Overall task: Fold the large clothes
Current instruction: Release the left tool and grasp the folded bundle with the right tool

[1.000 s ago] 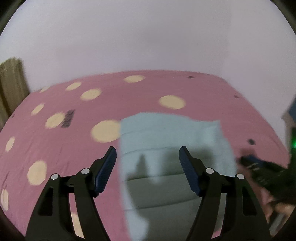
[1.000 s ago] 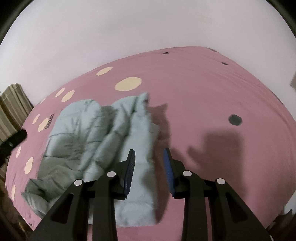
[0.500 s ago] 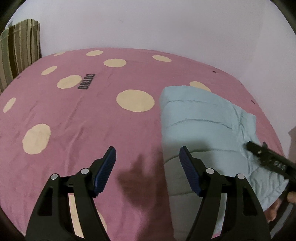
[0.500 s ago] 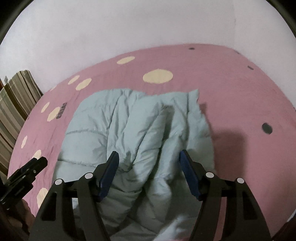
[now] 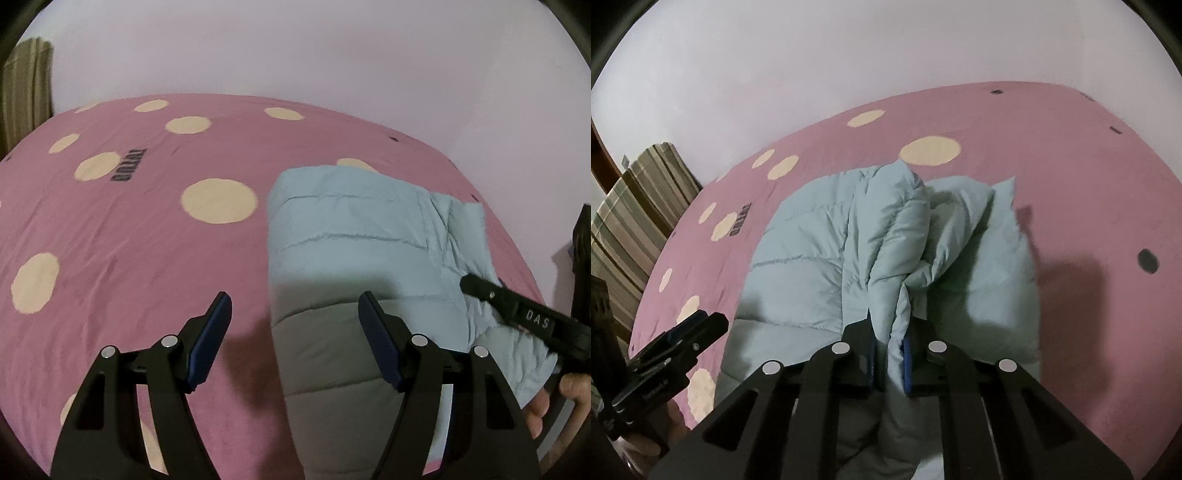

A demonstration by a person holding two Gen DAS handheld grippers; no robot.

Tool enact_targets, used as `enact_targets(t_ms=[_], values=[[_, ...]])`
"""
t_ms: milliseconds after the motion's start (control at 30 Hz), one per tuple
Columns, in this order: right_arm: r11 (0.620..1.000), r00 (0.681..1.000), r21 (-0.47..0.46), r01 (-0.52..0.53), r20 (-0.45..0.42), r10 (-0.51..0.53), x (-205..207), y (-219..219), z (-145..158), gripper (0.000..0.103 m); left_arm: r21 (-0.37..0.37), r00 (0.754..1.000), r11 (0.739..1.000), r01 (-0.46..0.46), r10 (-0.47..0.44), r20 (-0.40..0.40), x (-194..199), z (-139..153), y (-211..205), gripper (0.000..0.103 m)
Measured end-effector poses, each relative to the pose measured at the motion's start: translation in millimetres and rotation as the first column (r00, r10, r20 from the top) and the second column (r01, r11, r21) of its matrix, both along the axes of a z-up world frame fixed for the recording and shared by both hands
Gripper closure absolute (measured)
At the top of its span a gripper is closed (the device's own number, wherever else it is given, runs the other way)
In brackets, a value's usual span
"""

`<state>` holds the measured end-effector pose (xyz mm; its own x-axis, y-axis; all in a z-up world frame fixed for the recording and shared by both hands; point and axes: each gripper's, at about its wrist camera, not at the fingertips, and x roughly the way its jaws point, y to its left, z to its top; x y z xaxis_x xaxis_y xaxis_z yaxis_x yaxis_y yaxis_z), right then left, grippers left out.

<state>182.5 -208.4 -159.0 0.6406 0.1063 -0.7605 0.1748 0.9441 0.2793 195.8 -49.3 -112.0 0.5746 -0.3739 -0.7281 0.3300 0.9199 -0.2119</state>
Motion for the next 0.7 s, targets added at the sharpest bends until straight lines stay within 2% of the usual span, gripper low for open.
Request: enact_targets(t_ms=[67,200,333,533,700], values=[[1.000,1.000,-0.024,0.019,0.000,-0.019,-3,-11,-1,0.093,0.014,1.000,1.000,0.024,-0.023,-0.004,0,-4,-12,0.032],[0.999,0.999,0.007,0.039,-0.033,-0.038,-3,-30,-16,0.093,0.070,0.999,0.996,0.049,-0.048,-0.017,2,-17,-38,0.032],[0.999,0.996,-0.006,0.052,-0.071,-0.052,-2,-39,-38,0.092,0.117,0.997,0.991,0.067,-0.060,-0.055,5,-35,-57,0.031],[0.997,0.992,0.031,0.072,-0.106,-0.069,1,-54,-69,0.092,0.145,0.994,0.986,0.082,-0.069,-0.089,11,-58,-70,0.030],[0.996,0.991,0.045,0.081,-0.111,-0.075,2,-55,-74,0.091,0.143,0.993,0.986,0.080,-0.067,-0.092,12,-64,-69,0.030]])
